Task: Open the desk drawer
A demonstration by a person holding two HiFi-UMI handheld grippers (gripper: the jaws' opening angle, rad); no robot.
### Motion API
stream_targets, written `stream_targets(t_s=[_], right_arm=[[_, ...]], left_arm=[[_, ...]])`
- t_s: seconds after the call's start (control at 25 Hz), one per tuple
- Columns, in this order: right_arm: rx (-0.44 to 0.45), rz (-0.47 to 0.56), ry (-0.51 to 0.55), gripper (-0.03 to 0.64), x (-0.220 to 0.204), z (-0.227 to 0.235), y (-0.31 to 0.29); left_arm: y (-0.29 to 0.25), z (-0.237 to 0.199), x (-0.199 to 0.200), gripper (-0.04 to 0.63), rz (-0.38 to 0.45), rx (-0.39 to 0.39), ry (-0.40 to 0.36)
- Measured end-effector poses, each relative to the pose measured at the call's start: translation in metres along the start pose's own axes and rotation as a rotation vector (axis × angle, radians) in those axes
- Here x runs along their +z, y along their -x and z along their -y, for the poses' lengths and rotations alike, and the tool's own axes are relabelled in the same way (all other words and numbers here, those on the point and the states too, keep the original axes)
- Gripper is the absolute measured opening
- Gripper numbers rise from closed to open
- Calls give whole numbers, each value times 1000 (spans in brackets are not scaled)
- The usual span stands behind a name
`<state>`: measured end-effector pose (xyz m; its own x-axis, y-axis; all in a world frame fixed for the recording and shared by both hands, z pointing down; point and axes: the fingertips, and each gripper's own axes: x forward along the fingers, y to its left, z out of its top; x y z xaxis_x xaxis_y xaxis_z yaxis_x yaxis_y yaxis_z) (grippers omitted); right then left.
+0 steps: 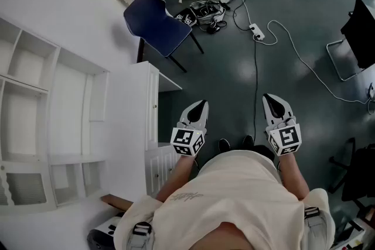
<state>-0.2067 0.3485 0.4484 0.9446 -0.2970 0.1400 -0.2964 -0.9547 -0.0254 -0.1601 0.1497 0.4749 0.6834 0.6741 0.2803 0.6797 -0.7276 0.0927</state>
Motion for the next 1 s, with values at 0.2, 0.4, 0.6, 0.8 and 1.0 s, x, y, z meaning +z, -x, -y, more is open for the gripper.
stream_targets(t_s=[0.2, 0.4, 0.6, 0.8, 1.0], right_arm=[[19, -5, 1, 2, -2, 9, -1], [60, -22, -18, 2, -13, 13, -9], [109, -10, 12, 2, -4, 13, -23], [179, -52, 10, 2, -23, 15, -35], [226, -62, 12, 2, -29, 15, -40]], left_arm=[[-3, -2, 7, 17, 22, 37, -12], [2, -6, 5, 17, 26, 96, 8], [6, -8, -4, 17, 5, 140, 5], [-11, 15, -18, 17, -13, 105, 56], [-21, 23, -24, 17, -18, 126, 45]])
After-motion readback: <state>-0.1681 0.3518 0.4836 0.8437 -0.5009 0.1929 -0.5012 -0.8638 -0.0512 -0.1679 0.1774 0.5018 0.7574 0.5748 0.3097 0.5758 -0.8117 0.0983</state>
